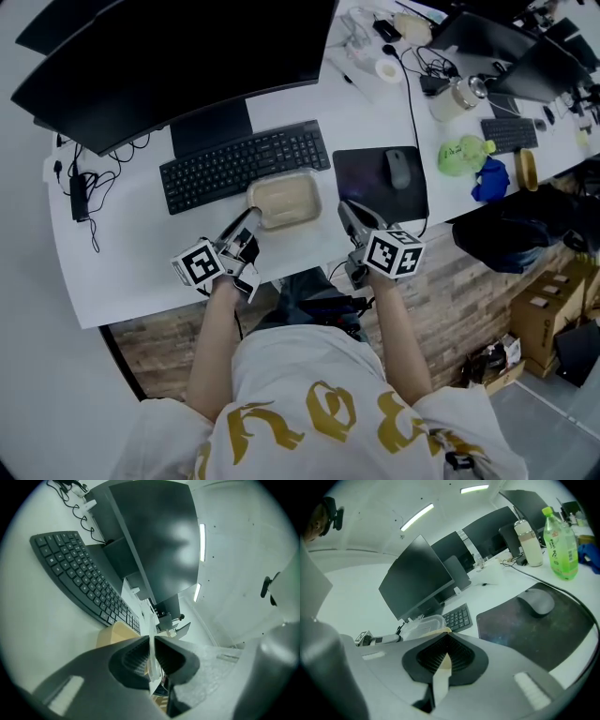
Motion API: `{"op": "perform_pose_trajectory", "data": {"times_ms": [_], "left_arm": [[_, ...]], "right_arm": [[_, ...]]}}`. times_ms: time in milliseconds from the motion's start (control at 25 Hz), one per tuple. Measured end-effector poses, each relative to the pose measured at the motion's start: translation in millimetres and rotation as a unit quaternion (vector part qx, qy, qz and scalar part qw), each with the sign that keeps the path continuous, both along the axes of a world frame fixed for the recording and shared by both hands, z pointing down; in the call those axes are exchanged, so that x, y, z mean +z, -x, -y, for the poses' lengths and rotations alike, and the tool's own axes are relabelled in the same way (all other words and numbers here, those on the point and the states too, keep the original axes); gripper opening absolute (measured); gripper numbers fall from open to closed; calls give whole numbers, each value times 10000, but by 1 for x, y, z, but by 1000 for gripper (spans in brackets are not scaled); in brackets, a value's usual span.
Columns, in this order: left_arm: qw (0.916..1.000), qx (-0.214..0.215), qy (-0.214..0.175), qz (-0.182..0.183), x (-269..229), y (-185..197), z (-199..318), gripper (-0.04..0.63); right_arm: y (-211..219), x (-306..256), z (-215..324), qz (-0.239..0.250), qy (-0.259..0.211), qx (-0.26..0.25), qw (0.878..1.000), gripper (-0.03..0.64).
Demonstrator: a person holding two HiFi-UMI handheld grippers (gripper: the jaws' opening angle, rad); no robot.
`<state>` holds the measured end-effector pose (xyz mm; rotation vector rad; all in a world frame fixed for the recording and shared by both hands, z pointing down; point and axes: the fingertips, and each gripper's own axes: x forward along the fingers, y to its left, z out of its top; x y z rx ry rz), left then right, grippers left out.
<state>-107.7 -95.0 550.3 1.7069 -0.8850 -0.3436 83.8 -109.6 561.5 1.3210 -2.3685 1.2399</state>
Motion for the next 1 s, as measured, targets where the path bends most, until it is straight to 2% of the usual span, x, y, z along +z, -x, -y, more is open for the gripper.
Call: {"op": "perform_pose_trajectory", "data": {"times_ms": [160,280,360,480,640,800,1000], "left_arm": [[9992,-52,-172,-365,-18,-2,3,34],[9959,-265,159,-846,-34,-4,-1,34],[9943,-324,115,-1009,-47,-3,-2,34],[9929,-377,-74,-1128,-61,0,-2,34],[9916,-401,-232,-1205,-76,1,-4,34],[9891,-444,-393,-1350,-94,0,-6,34],[9877,-435,-530,-1408,-106,-1,-10,34]], "right_arm": [[-4,-13,1,-174,-209,149,9995,25],[-6,-24,2,-212,-349,247,9989,25],[-4,-31,3,-204,-391,212,9988,25],[-2,-39,4,-201,-451,192,9986,25],[0,-57,3,32,-634,266,9976,25],[-2,-70,2,-138,-835,321,9959,25],[-6,-85,1,14,-970,508,9940,25]]}}
